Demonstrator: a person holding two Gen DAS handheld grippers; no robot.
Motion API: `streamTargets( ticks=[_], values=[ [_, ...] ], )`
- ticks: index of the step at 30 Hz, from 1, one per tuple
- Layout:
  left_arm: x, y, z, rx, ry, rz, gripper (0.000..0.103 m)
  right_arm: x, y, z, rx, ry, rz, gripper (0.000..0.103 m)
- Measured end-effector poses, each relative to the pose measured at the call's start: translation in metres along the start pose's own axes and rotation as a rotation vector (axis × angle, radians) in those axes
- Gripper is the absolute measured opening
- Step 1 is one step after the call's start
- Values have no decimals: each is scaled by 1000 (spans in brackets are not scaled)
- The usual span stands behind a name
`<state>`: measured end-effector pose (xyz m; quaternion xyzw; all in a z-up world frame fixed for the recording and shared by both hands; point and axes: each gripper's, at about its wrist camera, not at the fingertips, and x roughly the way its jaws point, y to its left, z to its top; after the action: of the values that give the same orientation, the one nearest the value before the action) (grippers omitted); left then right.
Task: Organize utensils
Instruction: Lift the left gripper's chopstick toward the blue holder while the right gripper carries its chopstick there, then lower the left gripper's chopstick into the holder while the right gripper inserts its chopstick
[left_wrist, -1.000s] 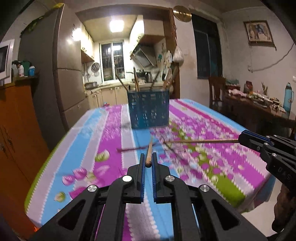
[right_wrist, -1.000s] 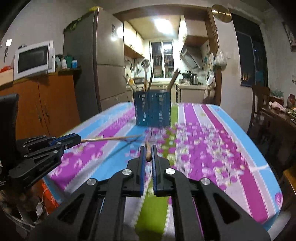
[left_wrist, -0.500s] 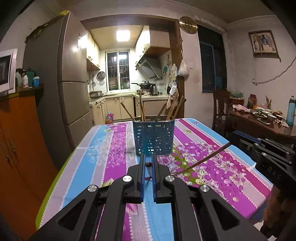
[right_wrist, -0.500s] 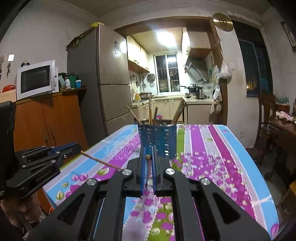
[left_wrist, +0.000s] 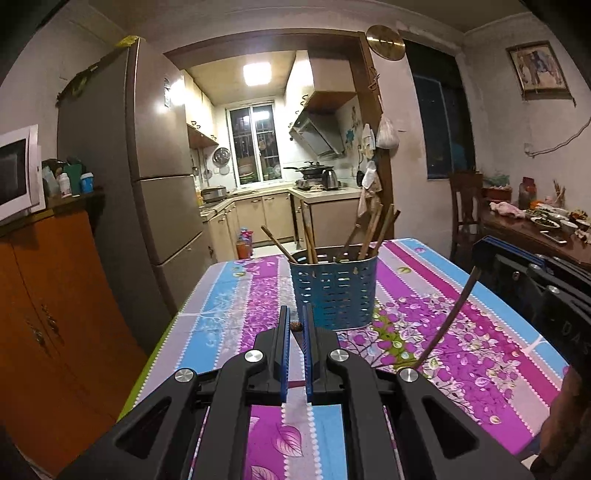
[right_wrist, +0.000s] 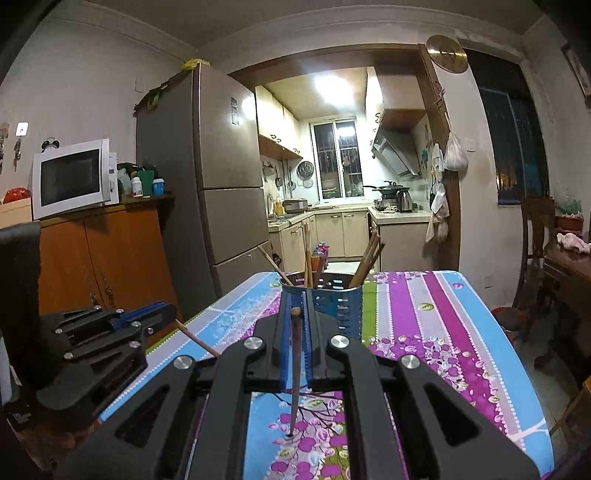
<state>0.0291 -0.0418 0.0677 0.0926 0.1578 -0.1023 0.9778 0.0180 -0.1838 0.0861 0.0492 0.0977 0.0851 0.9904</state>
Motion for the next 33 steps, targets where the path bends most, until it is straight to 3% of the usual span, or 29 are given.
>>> streamTargets(
  ticks=[8,27,33],
  values=[
    [7,2,5,6,0,46,8,4,6,3,-21,2,6,5],
    [10,4,9,9,1,45,8,4,6,12,-50,-15,0,5],
    [15,20,62,-17,-84,-16,8,13,-3,53,-80,-93,-17,5]
  ],
)
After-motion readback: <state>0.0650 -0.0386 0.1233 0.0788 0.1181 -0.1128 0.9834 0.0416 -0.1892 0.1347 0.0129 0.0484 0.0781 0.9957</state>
